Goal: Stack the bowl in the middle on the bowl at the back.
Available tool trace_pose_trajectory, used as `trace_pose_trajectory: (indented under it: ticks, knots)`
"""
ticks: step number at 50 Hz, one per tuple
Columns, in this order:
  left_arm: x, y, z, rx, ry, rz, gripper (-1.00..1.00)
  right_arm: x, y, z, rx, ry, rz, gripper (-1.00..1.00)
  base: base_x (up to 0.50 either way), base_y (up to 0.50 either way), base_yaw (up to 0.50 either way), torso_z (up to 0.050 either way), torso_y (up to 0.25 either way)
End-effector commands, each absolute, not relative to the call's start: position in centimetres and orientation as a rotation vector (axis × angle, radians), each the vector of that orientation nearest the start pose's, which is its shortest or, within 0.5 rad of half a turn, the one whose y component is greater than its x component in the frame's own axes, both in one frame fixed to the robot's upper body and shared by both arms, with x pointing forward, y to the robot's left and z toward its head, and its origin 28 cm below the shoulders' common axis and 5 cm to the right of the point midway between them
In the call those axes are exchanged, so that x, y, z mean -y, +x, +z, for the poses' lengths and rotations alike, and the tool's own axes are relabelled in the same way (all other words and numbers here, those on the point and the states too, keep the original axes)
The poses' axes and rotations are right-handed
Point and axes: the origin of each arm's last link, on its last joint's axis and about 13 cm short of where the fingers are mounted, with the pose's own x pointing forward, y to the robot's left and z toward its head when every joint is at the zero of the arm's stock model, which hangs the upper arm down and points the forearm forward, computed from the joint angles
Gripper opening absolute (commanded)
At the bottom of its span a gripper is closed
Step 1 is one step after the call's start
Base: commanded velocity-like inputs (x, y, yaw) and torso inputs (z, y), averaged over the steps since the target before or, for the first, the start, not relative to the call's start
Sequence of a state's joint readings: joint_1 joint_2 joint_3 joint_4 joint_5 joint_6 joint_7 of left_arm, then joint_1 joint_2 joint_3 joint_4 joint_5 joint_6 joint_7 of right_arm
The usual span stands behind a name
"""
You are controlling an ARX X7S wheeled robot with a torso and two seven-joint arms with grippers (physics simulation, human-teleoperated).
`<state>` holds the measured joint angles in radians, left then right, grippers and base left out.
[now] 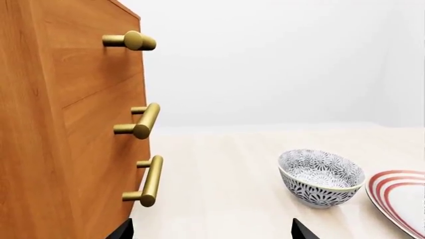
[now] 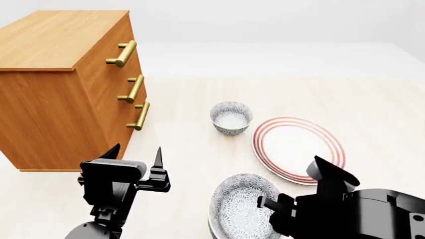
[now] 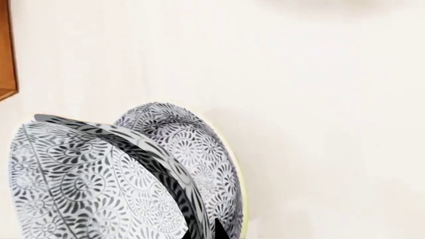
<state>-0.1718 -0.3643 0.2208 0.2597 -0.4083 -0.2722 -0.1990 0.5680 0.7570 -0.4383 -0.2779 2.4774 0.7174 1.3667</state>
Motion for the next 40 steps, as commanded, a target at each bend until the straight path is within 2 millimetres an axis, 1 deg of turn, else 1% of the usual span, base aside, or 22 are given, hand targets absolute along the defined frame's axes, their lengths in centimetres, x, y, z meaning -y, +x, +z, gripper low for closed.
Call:
trace_pose_trajectory:
  ticks: [1, 16, 22, 26, 32, 36, 40]
  knots:
    - [-22.9, 23.7, 8.5, 0.06, -0.012, -0.114, 1.0, 12.4, 20.8, 20.5, -1.141, 0.507, 0.134, 1.0, 0.0, 0.0, 0.0, 0.0, 0.0]
    - [-22.9, 23.6, 8.5, 0.06, -0.017, -0.115, 1.0, 12.3, 20.7, 20.7, -1.134, 0.483, 0.134, 1.0, 0.0, 0.0, 0.0, 0.0, 0.0]
    - [-22.9, 23.6, 8.5, 0.06, -0.018, -0.116, 1.0, 12.4, 20.7, 21.2, -1.119, 0.472, 0.13, 1.0, 0.0, 0.0, 0.0, 0.0, 0.0]
    - [-22.9, 23.6, 8.5, 0.061, -0.017, -0.119, 1.0, 12.4, 20.5, 22.0, -1.095, 0.454, 0.127, 1.0, 0.0, 0.0, 0.0, 0.0, 0.0]
    - [-22.8, 23.6, 8.9, 0.07, -0.011, -0.126, 1.0, 12.5, 19.8, 24.1, -1.035, 0.419, 0.122, 1.0, 0.0, 0.0, 0.0, 0.0, 0.0]
    - [-22.8, 23.4, 9.6, 0.087, -0.003, -0.136, 1.0, 12.8, 18.9, 25.3, -0.98, 0.391, 0.104, 1.0, 0.0, 0.0, 0.0, 0.0, 0.0]
    - [-22.6, 22.8, 10.8, 0.116, 0.007, -0.161, 1.0, 13.2, 17.5, 26.3, -0.908, 0.372, 0.087, 1.0, 0.0, 0.0, 0.0, 0.0, 0.0]
